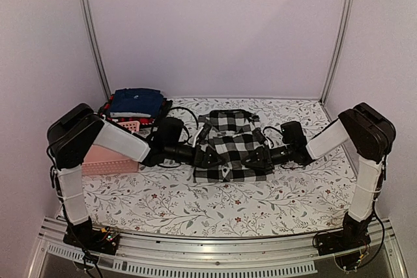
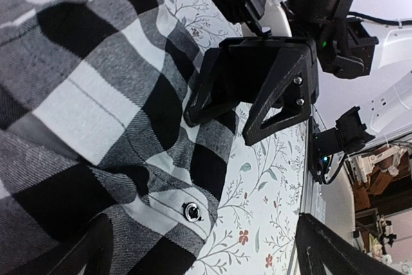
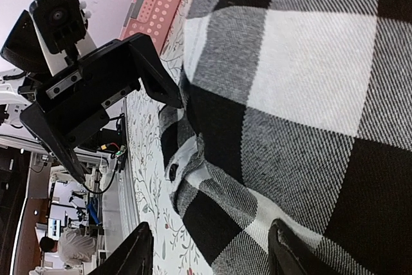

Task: Fold and stack the mixed laundry pile
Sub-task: Adjust the 2/3-rectangle-folded shirt at the center of the board.

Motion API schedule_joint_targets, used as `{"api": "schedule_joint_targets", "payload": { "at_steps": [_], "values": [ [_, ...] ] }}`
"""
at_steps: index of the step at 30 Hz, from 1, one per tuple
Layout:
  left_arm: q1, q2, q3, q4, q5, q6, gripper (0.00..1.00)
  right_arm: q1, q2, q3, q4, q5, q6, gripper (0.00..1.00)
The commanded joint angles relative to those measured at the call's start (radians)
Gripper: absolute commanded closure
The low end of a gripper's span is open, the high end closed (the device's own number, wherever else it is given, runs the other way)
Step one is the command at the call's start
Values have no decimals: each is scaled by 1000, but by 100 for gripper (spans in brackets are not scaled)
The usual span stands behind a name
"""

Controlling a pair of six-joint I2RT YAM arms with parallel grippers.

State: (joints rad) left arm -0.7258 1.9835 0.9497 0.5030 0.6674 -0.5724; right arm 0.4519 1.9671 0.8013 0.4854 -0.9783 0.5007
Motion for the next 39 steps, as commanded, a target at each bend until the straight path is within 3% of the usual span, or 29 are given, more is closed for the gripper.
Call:
{"api": "schedule_joint_targets", "payload": {
  "at_steps": [1, 5, 11, 20, 25, 31, 35, 39],
  "values": [
    [16, -61, 92, -113, -28, 80, 0, -9, -126, 71, -68, -6, -4, 40],
    [39, 35, 201, -121, 5, 87, 0, -10, -56, 218, -125, -12, -24, 40],
    [91, 213, 331, -58, 73, 33, 0, -26, 180, 398, -135, -53, -24, 44],
    [140, 373, 401, -26, 114, 3, 0, -67, 374, 466, -159, -30, -29, 51],
    [107, 242, 221, 38, 80, -10, 0, -24, 318, 367, -199, 1, -49, 52],
    [55, -39, -82, 101, -34, -5, 0, 57, 135, 40, -8, 9, 33, 51],
    [8, -331, -175, -68, -250, 147, 0, 41, -38, -34, -53, 40, 31, 51],
    [-115, -501, -204, -249, -590, 407, 0, 20, -177, 40, -228, 92, -85, 51]
  ]
}}
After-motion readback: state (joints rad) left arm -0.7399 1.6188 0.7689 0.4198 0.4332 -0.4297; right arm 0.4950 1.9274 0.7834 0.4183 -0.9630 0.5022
